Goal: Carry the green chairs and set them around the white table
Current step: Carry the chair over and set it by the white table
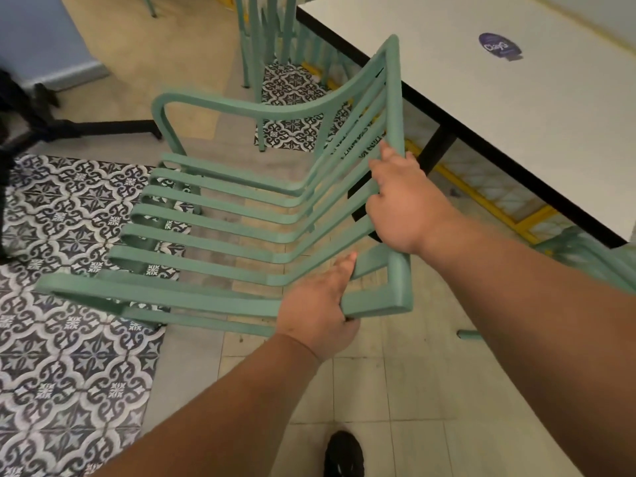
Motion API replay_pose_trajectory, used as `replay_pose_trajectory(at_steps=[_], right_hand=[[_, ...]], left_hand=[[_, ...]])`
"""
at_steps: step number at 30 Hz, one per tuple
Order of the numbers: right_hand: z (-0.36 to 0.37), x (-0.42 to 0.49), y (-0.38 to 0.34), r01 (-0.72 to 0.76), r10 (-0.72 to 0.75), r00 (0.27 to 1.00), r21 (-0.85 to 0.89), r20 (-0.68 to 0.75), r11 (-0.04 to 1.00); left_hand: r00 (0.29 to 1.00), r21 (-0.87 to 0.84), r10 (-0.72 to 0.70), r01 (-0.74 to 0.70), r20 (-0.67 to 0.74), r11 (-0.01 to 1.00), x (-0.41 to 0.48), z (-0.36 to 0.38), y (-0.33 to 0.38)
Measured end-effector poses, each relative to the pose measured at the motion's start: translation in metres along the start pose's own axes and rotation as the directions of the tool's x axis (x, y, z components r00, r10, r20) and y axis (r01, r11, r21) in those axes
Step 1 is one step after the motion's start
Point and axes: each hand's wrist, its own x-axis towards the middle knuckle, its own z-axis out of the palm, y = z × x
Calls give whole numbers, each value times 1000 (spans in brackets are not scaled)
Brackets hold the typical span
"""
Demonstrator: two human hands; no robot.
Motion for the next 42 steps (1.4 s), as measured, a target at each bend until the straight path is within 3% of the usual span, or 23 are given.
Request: replay_pose_trajectory(at_steps=[26, 31, 35, 42], right_hand=[[11, -36, -13, -54, 54, 999, 5, -6, 999], [19, -47, -20, -76, 76, 997, -68, 0, 995], [20, -52, -26, -56, 58, 998, -194, 8, 979], [18, -69, -31, 102, -85, 992, -197, 93, 975]], left_hand=[[991, 1, 115, -116, 74, 993, -23, -8, -25], [981, 20, 169, -171, 99, 985, -33, -16, -33], [973, 29, 192, -197, 126, 980, -39, -25, -42], [957, 44, 269, -275, 108, 960, -50, -31, -65]])
